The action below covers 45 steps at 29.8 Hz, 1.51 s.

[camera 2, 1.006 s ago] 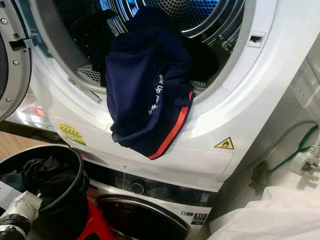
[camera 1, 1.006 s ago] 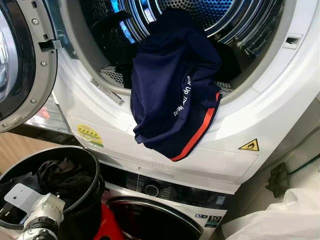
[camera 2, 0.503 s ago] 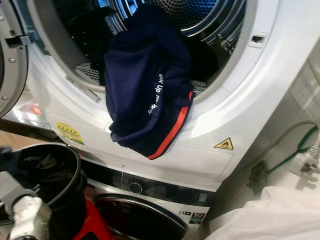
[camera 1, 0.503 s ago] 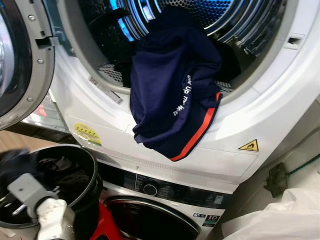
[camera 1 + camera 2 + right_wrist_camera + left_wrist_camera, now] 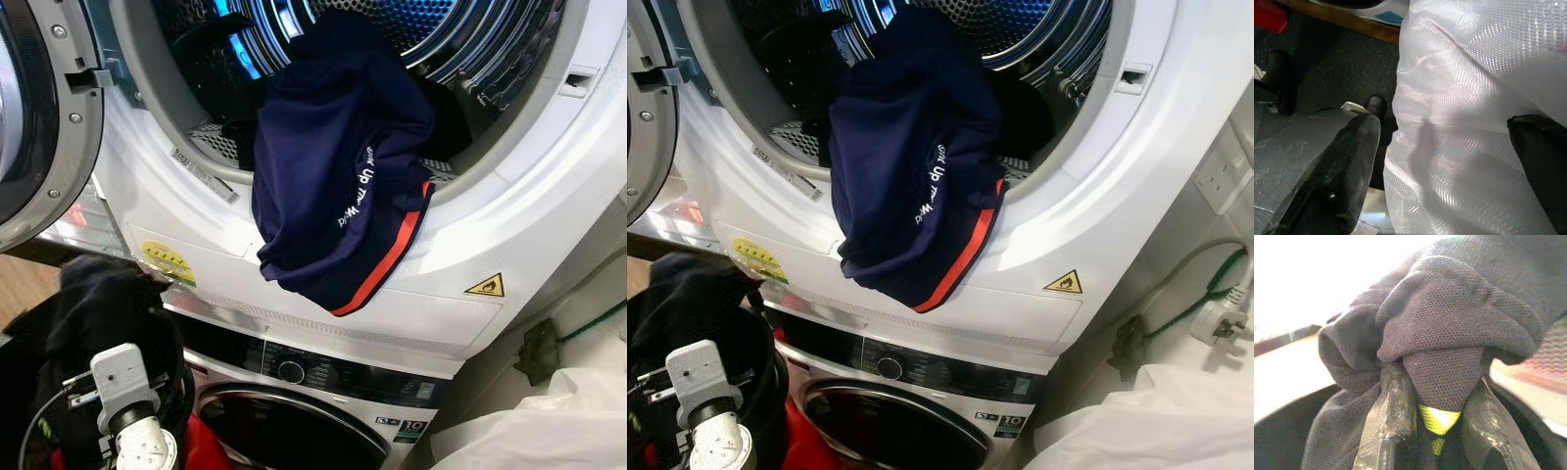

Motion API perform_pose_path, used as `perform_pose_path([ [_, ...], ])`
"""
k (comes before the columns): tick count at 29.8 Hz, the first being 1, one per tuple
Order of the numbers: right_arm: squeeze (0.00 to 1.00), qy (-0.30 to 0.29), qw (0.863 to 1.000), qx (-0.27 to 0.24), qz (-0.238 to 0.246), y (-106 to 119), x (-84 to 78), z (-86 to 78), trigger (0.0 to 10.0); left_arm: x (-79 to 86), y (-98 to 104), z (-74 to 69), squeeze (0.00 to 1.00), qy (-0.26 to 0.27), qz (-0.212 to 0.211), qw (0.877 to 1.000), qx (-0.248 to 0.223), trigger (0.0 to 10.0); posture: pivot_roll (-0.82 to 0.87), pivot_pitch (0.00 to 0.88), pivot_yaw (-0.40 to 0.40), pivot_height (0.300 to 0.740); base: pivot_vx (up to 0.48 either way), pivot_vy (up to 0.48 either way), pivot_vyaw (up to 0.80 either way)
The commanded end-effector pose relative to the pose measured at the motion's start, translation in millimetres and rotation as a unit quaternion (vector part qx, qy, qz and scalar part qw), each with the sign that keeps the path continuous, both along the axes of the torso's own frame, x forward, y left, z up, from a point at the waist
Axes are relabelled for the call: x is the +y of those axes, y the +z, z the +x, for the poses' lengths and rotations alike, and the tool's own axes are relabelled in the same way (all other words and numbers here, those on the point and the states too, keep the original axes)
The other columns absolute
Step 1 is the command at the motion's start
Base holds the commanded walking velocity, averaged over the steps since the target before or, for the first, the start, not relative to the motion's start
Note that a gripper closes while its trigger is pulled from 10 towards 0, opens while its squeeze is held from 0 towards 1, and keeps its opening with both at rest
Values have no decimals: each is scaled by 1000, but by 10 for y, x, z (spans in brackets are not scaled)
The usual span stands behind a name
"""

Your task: Clothes washing

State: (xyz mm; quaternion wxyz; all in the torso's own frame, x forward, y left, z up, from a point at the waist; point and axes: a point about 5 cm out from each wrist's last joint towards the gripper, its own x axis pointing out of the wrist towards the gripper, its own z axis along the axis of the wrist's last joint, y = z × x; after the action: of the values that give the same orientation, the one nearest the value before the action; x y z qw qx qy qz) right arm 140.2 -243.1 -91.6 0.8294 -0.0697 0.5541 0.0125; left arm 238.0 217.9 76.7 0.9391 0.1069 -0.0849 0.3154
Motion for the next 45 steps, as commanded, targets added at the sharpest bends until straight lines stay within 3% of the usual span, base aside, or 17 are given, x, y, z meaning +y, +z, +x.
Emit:
perform_pose_path([
  [1,0,-7,1000,-2,-1,8,-27,1,10000,-31,103,-40,0,-20,33,999,-25,0,37,0,-52,740,0,0,0],
  [7,0,-6,1000,-5,2,19,-34,23,10000,-158,219,-137,0,-76,95,991,-46,0,51,0,-58,740,0,0,0],
  [17,0,-1,1000,-8,10,16,-3,34,10000,-462,368,-395,0,-219,233,945,-69,0,64,0,-62,740,0,0,0],
  [25,0,3,1000,-10,10,19,16,56,10000,-761,423,-492,0,-361,328,869,-84,0,82,0,-66,740,0,0,0],
  [26,0,3,1000,-10,10,19,19,58,10000,-820,422,-490,0,-391,325,858,-82,0,84,0,-68,740,0,0,0],
  [27,0,4,1000,-10,10,18,26,62,10000,-930,418,-493,0,-443,321,834,-76,0,88,0,-70,740,0,0,0],
  [28,0,4,1000,-10,10,18,26,62,10000,-930,418,-493,0,-443,321,834,-76,0,88,0,-70,740,0,0,0],
  [29,0,5,1000,-10,10,19,32,69,10000,-1014,466,-482,0,-482,300,820,-78,0,91,0,-73,740,0,0,0],
  [33,0,6,1000,-11,9,20,37,76,10000,-1112,538,-444,0,-532,275,798,-64,0,106,0,-82,740,0,0,0],
  [35,0,13,1000,-10,8,21,46,83,10000,-1198,677,-427,0,-580,300,754,-68,0,112,0,-83,740,0,0,0],
  [36,0,13,1000,-10,8,21,48,85,10000,-1205,704,-422,0,-586,307,747,-70,0,112,0,-83,740,0,0,0],
  [38,0,12,1000,-12,7,22,50,92,10000,-1168,754,-363,0,-569,333,748,-74,0,97,0,-70,740,0,0,0],
  [39,0,9,1000,-14,6,24,51,96,10000,-1115,831,-296,0,-536,349,763,-91,0,93,0,-68,740,0,0,0],
  [40,0,9,1000,-14,6,24,51,96,10000,-1115,831,-296,0,-536,349,763,-91,0,93,0,-68,740,0,0,0],
  [41,0,4,1000,-17,7,24,51,97,10000,-1068,920,-229,0,-511,327,788,-108,0,91,0,-68,740,0,0,0],
  [43,0,1,1000,-18,7,19,57,90,10000,-1022,1145,-125,0,-473,341,798,-148,0,85,0,-61,740,0,0,0],
  [45,0,1,1000,-17,7,18,59,87,10000,-1008,1291,-97,0,-453,361,796,-176,0,89,0,-63,740,0,0,0],
])
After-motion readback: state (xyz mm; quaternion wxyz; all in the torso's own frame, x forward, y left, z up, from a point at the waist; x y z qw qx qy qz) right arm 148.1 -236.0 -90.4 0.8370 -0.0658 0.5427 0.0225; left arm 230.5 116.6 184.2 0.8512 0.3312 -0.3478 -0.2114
